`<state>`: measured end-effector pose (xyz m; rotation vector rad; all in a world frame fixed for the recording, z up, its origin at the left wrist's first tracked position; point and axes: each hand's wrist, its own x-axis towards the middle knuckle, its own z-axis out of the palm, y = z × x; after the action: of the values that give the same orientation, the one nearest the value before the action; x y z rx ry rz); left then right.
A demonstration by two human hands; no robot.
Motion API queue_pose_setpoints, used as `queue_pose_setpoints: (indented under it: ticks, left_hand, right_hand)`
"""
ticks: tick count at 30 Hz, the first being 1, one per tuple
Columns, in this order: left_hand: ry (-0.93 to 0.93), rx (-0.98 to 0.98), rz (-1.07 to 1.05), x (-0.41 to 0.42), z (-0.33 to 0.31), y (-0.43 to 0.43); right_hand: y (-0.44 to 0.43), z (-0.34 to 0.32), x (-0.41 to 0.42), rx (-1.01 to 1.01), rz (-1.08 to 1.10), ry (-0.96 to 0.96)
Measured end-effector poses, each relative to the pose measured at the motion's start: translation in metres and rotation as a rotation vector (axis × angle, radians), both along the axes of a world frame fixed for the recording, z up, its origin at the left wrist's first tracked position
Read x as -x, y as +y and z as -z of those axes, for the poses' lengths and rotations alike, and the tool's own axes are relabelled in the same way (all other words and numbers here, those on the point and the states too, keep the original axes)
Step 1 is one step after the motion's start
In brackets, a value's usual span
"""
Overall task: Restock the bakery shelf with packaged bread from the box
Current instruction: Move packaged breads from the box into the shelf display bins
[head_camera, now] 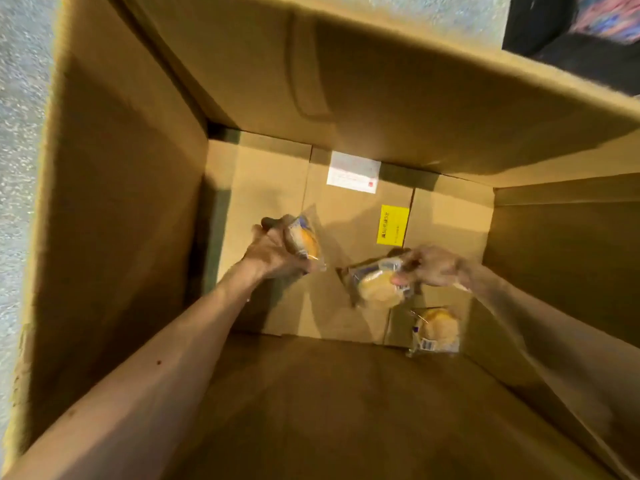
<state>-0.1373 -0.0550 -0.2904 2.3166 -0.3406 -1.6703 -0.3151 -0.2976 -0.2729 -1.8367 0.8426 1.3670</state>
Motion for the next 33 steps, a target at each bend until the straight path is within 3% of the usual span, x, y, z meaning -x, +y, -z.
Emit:
queue_pose_setpoints:
  ticks: [3,12,17,23,33]
  left_hand:
    - [0.030,-0.005,0.059,0.030,0.003,-0.004]
    - [0.152,0.038,0.158,0.099,-0.014,-0.009]
    - [0.179,0.142,0.110,0.117,-0.011,-0.011]
    - [0.306,0.241,-0.087,0.110,-0.061,-0.017]
    - [0.510,0.466,-0.473,0.058,-0.185,0.020]
  right_hand:
    - [0.006,-0.008,0.045,-0.016,-0.164,0.173]
    - [0.022,-0.018,0.108,0.042,0.019,0.201]
    - [0.034,-0.013,0.125,0.211,0.134,0.093]
    - [0.042,-0.039,0.109,0.240,0.322,-0.047]
    - [0.063,-0.167,0.083,0.042,0.940,-0.417]
